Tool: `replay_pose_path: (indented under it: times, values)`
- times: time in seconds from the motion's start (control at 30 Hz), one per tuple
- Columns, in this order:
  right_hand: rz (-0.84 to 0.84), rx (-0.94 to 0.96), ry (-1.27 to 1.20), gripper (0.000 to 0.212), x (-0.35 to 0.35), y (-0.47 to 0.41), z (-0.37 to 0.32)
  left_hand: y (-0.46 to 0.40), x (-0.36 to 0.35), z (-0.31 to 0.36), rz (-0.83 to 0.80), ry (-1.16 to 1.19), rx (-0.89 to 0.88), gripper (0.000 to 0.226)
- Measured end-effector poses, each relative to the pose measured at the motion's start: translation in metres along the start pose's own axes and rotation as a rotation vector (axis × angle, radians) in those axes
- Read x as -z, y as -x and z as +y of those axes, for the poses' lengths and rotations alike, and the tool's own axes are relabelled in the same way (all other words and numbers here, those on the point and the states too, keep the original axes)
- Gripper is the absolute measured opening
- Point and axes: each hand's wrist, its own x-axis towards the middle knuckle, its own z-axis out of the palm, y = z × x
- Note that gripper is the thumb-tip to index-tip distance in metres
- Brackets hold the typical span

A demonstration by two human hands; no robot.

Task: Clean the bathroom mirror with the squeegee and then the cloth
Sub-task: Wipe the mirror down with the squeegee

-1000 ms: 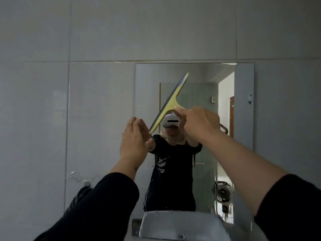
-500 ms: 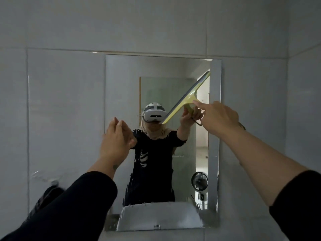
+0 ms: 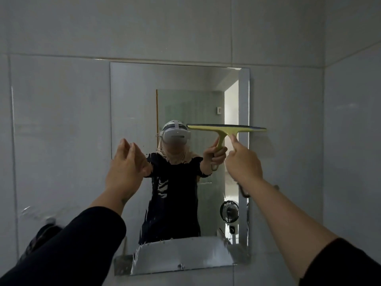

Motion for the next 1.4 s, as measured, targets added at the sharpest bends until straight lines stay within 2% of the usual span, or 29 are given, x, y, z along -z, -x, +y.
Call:
replay_pose_path:
  times: [0.13, 0.3, 0.43, 0.6, 0.8, 0.9, 1.07, 1.2, 1.4]
  values:
    - [0.055, -0.048, -0.211, 0.057, -0.035, 0.019, -0.011, 0.000, 0.000, -0.002, 0.001, 0.000, -0.004, 0.085]
    - [0.071, -0.038, -0.305, 0.057, -0.076, 0.034, -0.032, 0.002, 0.006, -0.003, 0.022, 0.028, -0.009, 0.074]
    - [0.071, 0.024, -0.386, 0.058, -0.104, 0.049, -0.053, 0.002, 0.017, -0.006, 0.124, 0.112, -0.030, 0.062]
    - [-0.019, 0.190, -0.194, 0.059, -0.124, 0.065, -0.075, -0.004, 0.034, -0.012, 0.242, 0.114, -0.027, 0.054]
    - [-0.231, 0.399, 0.100, 0.065, -0.131, 0.082, -0.087, -0.002, 0.037, -0.023, 0.201, 0.074, 0.007, 0.054]
    - [-0.224, 0.497, 0.273, 0.070, -0.115, 0.070, -0.081, 0.000, 0.033, -0.027, 0.153, 0.069, 0.003, 0.057]
    - [-0.167, 0.624, 0.506, 0.065, -0.079, 0.047, -0.059, 0.005, 0.023, -0.024, 0.095, 0.056, 0.000, 0.064]
    - [-0.086, 0.599, 0.523, 0.060, -0.057, 0.034, -0.033, 0.006, 0.010, -0.020, 0.047, -0.007, 0.037, 0.077]
    - [-0.034, 0.526, 0.491, 0.056, -0.040, 0.025, 0.004, 0.010, -0.001, -0.018, 0.066, -0.051, 0.046, 0.092]
